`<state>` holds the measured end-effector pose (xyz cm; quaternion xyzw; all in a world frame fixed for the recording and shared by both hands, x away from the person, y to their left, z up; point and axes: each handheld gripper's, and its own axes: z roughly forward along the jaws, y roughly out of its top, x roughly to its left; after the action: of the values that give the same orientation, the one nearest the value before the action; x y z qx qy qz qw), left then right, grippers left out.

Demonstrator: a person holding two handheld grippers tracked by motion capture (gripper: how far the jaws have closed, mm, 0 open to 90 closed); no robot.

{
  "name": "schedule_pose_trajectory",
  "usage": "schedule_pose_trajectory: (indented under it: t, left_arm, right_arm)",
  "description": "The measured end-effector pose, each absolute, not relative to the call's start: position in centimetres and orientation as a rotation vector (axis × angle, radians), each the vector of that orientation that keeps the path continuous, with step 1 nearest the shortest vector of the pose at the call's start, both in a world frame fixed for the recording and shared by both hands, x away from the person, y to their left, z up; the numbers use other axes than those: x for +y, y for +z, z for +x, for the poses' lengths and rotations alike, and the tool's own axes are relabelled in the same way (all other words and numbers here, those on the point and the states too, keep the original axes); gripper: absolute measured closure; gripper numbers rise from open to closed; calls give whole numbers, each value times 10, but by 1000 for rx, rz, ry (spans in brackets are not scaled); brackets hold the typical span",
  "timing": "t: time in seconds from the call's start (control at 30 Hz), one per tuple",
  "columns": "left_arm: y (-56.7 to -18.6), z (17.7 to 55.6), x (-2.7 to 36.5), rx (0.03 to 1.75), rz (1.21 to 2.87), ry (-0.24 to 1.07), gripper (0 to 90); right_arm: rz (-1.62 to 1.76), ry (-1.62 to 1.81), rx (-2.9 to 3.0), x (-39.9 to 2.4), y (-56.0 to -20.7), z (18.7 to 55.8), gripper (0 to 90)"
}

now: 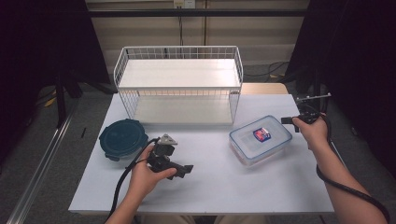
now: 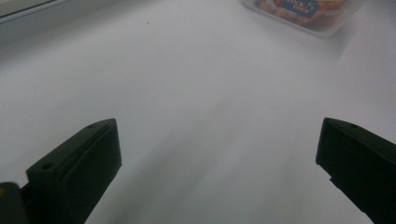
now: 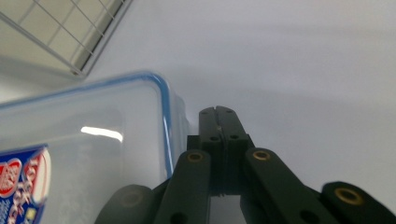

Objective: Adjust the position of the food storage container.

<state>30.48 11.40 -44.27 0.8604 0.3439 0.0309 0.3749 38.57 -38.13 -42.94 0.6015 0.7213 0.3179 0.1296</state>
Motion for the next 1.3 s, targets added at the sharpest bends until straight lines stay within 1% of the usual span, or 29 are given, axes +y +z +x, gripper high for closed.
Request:
schedule_pose_trajectory:
  t: [0.1,0.23,0.47,0.9,1.1,1.3]
  left_arm:
    - [-443,305,113,883,2210,63,0]
    - [-443,305,110,883,2200,79,0]
    - [-444,305,108,873,2212,76,0]
    - [-446,304,104,900,2202,38,0]
    - [-447,304,103,910,2220,26,0]
    - [-449,304,100,910,2244,22,0]
  right_arm:
    - [1761,937,2117,-384,-433,379,900]
    - [1747,925,2122,-386,-436,367,900]
    - [1716,909,2141,-384,-433,354,900]
    - [1626,979,2224,-338,-434,328,900]
    - [1610,1016,2236,-326,-435,322,900]
    - [1572,1063,2279,-304,-438,317,900]
